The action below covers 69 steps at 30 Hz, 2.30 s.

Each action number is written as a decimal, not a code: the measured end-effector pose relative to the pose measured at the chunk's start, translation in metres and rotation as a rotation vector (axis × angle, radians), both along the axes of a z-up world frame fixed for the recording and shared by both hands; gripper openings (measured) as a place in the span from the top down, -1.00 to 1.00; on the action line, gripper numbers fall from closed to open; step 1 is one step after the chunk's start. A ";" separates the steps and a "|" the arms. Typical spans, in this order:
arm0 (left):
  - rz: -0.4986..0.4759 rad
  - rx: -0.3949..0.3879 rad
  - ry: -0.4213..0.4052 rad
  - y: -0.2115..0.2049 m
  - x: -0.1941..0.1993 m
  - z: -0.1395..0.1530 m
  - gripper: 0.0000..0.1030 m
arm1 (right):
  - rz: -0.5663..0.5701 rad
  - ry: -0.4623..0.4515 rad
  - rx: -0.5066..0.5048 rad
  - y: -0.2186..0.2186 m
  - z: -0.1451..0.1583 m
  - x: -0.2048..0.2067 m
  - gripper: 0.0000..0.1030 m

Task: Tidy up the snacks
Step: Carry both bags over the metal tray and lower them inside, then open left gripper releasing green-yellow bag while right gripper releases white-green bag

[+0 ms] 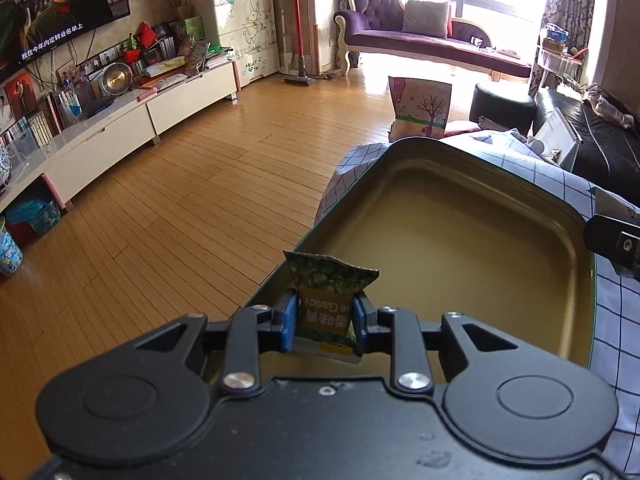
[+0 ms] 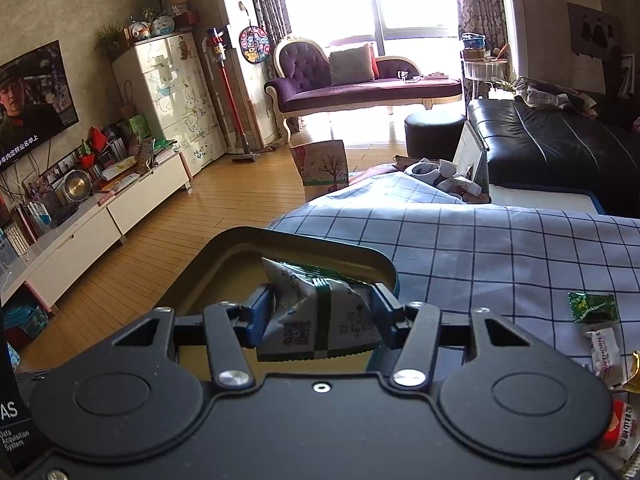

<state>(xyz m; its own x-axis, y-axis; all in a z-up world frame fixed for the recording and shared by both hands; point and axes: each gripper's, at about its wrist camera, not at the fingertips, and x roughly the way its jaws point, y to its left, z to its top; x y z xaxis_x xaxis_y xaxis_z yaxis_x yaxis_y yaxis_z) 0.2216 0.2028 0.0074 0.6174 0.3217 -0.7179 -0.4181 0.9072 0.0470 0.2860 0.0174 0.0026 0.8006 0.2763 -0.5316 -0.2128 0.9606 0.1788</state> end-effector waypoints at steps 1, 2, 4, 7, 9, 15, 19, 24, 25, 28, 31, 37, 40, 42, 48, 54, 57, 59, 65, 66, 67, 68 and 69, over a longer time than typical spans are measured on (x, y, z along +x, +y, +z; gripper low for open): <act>-0.003 0.005 0.006 -0.001 0.000 0.000 0.46 | 0.004 0.007 -0.005 0.001 -0.001 0.000 -0.15; -0.004 0.007 0.011 -0.001 0.001 -0.001 0.46 | 0.012 0.013 -0.012 0.002 -0.002 0.001 -0.15; -0.003 0.003 0.022 0.000 0.002 -0.001 0.46 | 0.027 0.019 -0.040 0.005 -0.002 0.001 -0.15; -0.003 0.001 0.032 0.001 0.004 -0.001 0.46 | 0.036 0.010 -0.071 0.009 -0.002 0.000 -0.15; -0.001 0.001 0.034 0.002 0.004 -0.001 0.46 | 0.043 0.012 -0.068 0.010 -0.002 -0.001 -0.15; -0.017 0.027 0.048 -0.004 0.009 -0.002 0.44 | 0.059 0.034 -0.075 0.011 -0.001 0.001 -0.16; -0.031 0.032 0.050 -0.007 0.009 -0.004 0.29 | 0.058 0.064 -0.066 0.008 -0.002 0.005 -0.16; -0.040 0.033 0.055 -0.007 0.010 -0.005 0.28 | 0.057 0.063 -0.059 0.005 -0.002 0.004 -0.16; -0.043 0.031 0.055 -0.005 0.009 -0.005 0.26 | 0.053 0.064 -0.060 0.004 -0.002 0.004 -0.16; -0.049 0.028 0.056 -0.005 0.009 -0.006 0.23 | 0.056 0.081 -0.053 0.004 -0.006 0.008 -0.16; -0.051 0.024 0.057 -0.004 0.009 -0.006 0.21 | 0.059 0.125 -0.029 0.003 -0.014 0.014 -0.16; -0.058 0.017 0.060 -0.003 0.010 -0.006 0.16 | 0.052 0.164 -0.006 0.001 -0.022 0.019 -0.13; -0.077 0.012 0.063 -0.004 0.010 -0.007 0.14 | 0.045 0.171 -0.011 0.003 -0.023 0.020 -0.11; -0.088 0.023 0.067 -0.005 0.010 -0.007 0.14 | 0.042 0.173 -0.021 0.006 -0.024 0.020 -0.11; -0.144 0.042 0.073 -0.010 0.010 -0.008 0.14 | 0.010 0.188 -0.061 0.014 -0.027 0.025 -0.06; -0.198 0.053 0.073 -0.012 0.009 -0.008 0.14 | -0.038 0.210 -0.105 0.019 -0.028 0.028 0.17; -0.216 0.038 0.072 -0.012 0.009 -0.008 0.14 | -0.066 0.226 -0.115 0.017 -0.029 0.029 0.38; -0.225 0.036 0.070 -0.013 0.008 -0.008 0.14 | -0.080 0.233 -0.117 0.016 -0.030 0.028 0.55; -0.257 0.042 0.056 -0.021 0.006 -0.006 0.14 | -0.133 0.245 -0.111 0.008 -0.030 0.027 1.00; -0.262 0.043 0.053 -0.022 0.005 -0.006 0.14 | -0.133 0.249 -0.105 0.008 -0.030 0.026 1.00; -0.267 0.047 0.051 -0.024 0.004 -0.006 0.14 | -0.134 0.250 -0.106 0.008 -0.030 0.025 1.00; -0.270 0.050 0.050 -0.025 0.004 -0.006 0.14 | -0.138 0.246 -0.112 0.009 -0.029 0.024 1.00; -0.276 0.052 0.049 -0.026 0.004 -0.006 0.14 | -0.142 0.243 -0.121 0.011 -0.029 0.024 1.00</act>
